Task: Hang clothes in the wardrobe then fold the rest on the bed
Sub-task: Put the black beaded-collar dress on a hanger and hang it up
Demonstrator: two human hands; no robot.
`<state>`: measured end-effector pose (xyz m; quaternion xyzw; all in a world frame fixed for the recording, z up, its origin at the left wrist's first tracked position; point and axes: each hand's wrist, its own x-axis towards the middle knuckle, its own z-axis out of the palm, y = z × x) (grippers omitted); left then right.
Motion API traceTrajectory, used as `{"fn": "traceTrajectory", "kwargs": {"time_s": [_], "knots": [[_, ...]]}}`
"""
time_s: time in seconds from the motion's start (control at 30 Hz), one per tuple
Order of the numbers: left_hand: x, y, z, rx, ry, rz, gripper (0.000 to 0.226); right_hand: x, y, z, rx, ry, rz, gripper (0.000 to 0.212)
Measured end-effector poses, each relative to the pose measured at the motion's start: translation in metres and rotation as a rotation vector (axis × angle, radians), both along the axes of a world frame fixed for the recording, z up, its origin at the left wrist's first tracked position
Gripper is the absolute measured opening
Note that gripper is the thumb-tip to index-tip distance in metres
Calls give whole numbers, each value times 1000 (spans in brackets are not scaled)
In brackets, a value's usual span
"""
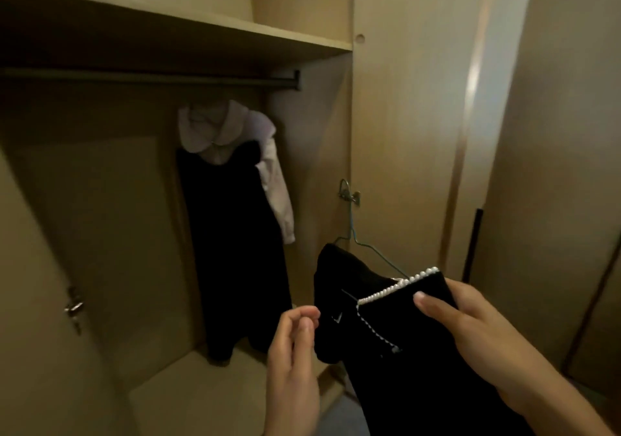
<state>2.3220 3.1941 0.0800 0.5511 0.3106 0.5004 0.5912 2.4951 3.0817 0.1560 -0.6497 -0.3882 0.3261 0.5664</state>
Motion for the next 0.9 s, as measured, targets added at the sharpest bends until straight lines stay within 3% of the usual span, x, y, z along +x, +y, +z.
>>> {"fn": "traceTrajectory", "kwargs": {"time_s": [0.2, 0.53, 0.9], "knots": [[-23, 88, 16, 72, 20, 158, 42, 10, 123, 28, 44, 48, 187, 17], [-64, 193, 89, 271, 59, 487, 37, -32, 338, 94, 181, -154, 298, 26], [-79, 267, 155, 330, 81, 653, 47, -91, 511, 216, 293, -198, 510, 7]]}}
